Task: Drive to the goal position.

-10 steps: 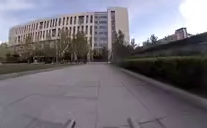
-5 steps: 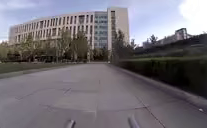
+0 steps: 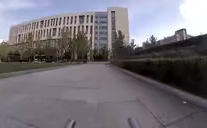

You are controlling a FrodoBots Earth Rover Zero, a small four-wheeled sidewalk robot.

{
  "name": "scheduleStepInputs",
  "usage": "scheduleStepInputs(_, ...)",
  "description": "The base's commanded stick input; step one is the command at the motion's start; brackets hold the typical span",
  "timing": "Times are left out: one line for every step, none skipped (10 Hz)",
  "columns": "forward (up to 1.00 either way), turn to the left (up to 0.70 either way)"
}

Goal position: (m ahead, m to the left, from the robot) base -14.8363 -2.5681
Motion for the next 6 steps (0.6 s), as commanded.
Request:
scheduleStepInputs(-0.7, 0.0)
scheduleStepInputs(-0.7, 0.0)
scheduleStepInputs(-0.7, 0.0)
scheduleStepInputs(-0.7, 0.0)
scheduleStepInputs(-0.7, 0.0)
scheduleStepInputs(-0.7, 0.0)
